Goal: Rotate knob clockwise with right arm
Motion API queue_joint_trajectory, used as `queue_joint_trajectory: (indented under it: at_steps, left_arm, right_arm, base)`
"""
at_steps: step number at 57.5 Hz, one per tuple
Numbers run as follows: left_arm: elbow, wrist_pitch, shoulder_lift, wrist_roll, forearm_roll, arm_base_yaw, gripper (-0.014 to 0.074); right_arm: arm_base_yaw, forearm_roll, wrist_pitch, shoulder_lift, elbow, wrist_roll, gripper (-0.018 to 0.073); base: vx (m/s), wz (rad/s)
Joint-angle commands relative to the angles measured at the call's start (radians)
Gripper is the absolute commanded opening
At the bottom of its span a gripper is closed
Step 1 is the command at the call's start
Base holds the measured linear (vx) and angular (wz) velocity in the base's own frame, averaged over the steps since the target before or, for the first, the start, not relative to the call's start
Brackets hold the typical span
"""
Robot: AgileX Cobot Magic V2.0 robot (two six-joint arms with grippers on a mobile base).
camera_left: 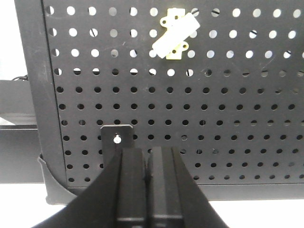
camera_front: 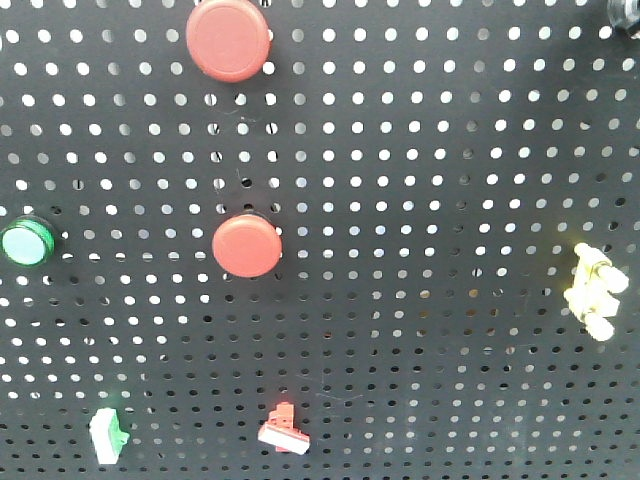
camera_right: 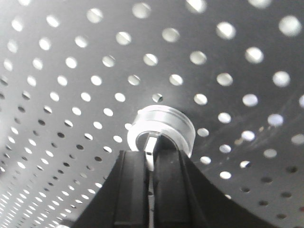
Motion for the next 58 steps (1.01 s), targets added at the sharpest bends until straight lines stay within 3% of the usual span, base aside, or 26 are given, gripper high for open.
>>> queue_joint_trajectory:
  at_steps: [1, 15, 25, 38, 46, 58]
  left_arm:
    - [0.011, -0.085, -0.011, -0.002, -0.003, -0.002, -0.0006]
    - [0.011, -0.085, -0.011, -0.002, -0.003, -0.002, -0.0006]
    - [0.011, -0.085, -0.011, -0.002, -0.003, -0.002, -0.0006]
    - [0.011, -0.085, -0.011, -0.002, -0.003, -0.002, -0.0006]
    - [0.011, -0.085, -0.011, -0.002, -0.003, -0.002, -0.0006]
    - [0.011, -0.085, -0.011, -0.002, -0.003, -0.002, -0.0006]
  right_arm:
    - [0.008, 0.034, -0.179, 0.029, -0.019, 0.016, -0.0008]
    - [0.008, 0.002, -0.091, 0.0, -0.019, 0.005, -0.0009]
    - [0.008, -0.077, -0.026, -0.077, -0.019, -0.086, -0.0009]
    - [0.008, -0.216, 0.099, -0.237, -0.006, -0.119, -0.0009]
    - [0.008, -0.322, 0.135, -0.379, 0.1, -0.194, -0.0009]
    - [0.008, -0.435, 0.111, -0.607, 0.389, -0.396, -0.0009]
  base:
    - [0.0, 0.0]
    - [0.0, 0.0]
    - [0.0, 0.0]
    - [0.0, 0.0]
    - [0.0, 0.0]
    - [0.0, 0.0]
